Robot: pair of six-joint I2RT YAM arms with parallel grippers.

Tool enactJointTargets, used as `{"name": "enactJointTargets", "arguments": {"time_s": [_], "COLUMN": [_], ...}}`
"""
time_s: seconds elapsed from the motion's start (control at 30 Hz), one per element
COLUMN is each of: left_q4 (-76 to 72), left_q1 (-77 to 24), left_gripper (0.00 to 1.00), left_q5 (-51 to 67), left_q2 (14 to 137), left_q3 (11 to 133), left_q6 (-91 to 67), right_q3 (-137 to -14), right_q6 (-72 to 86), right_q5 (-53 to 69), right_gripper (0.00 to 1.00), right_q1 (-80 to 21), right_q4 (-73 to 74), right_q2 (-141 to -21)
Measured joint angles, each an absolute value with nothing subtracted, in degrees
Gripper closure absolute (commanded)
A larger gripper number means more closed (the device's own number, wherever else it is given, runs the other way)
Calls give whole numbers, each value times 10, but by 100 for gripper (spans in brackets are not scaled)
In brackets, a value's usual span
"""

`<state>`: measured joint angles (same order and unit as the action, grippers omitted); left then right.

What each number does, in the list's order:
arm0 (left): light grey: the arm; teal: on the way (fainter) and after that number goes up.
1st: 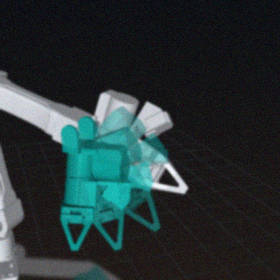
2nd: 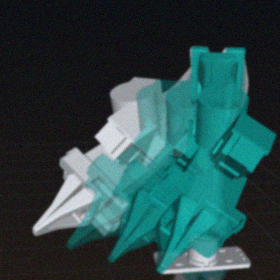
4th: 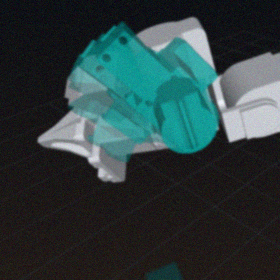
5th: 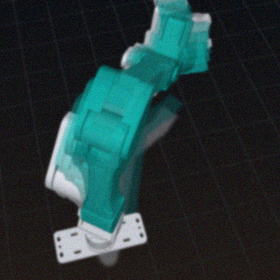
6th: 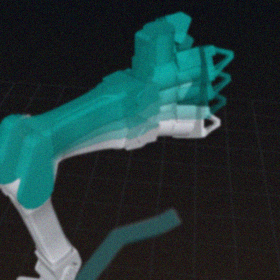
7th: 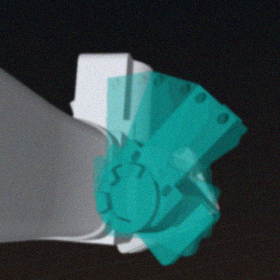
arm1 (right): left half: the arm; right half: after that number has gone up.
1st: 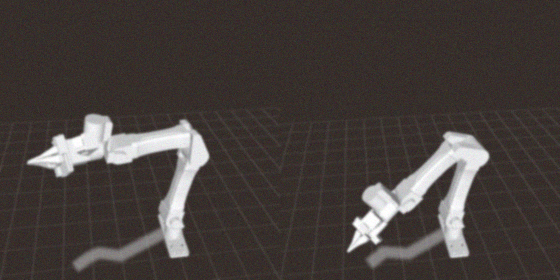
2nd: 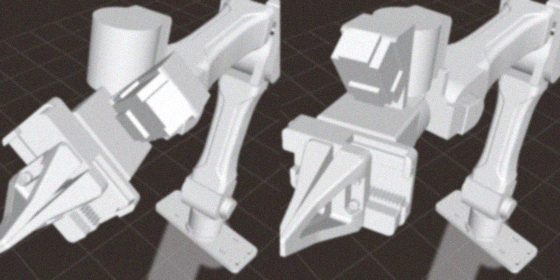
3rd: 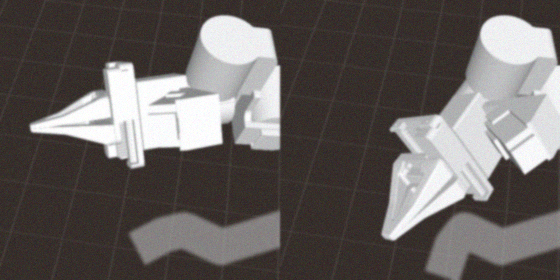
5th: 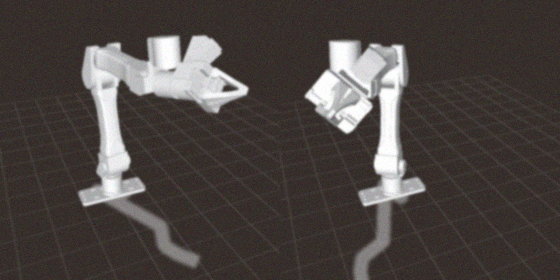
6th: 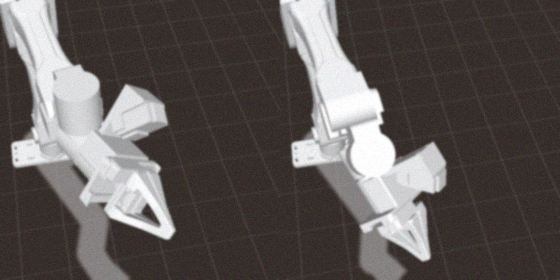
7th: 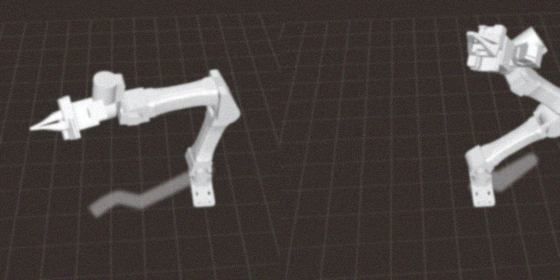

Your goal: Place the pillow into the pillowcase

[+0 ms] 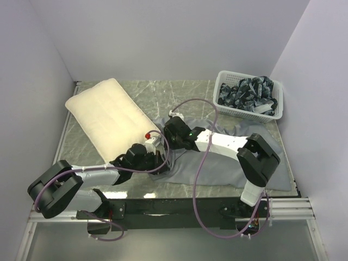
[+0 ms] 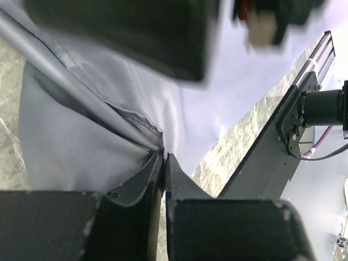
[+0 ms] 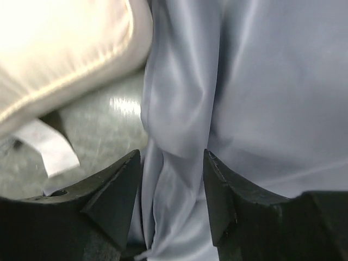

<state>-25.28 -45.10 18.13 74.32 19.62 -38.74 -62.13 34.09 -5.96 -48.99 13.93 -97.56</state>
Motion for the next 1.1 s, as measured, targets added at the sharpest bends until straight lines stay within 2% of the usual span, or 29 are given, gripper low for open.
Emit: {"name": "enactJointTargets", "arguments": {"time_s": [0.17,0.47,0.53,0.57,0.67,0.87,1.1], "left_q4": [-255,-251,-249,-248,-245,-235,-217], "left_q1": [-451,-451,-451,-451,-451,-451,-451], "left_gripper": [89,90,90,89,90,90,90], "left_q5": [181,176,173,171,166,158,148], "left_q2": [740,728,726,724,718,706,706], "left_q3": [190,190,190,190,190,189,179], "left_q6": [-389,-389,-391,-392,-397,-399,-402], "right_q3": [-681,-693,-694,-694,-695,-692,-637], "right_q6": [323,300,297,295,293,302,311], "right_q5": [-97,-105,-103,-103,-107,-131,-122], "right_gripper": [43,41,45,54,65,71,74], "right_q1": [-490,-492,-493,-494,-496,-495,-466], "right_q4": [154,156,155,155,155,154,135], "right_q2": [-1014,-1051,-1061,-1065,-1073,-1073,-1017]}}
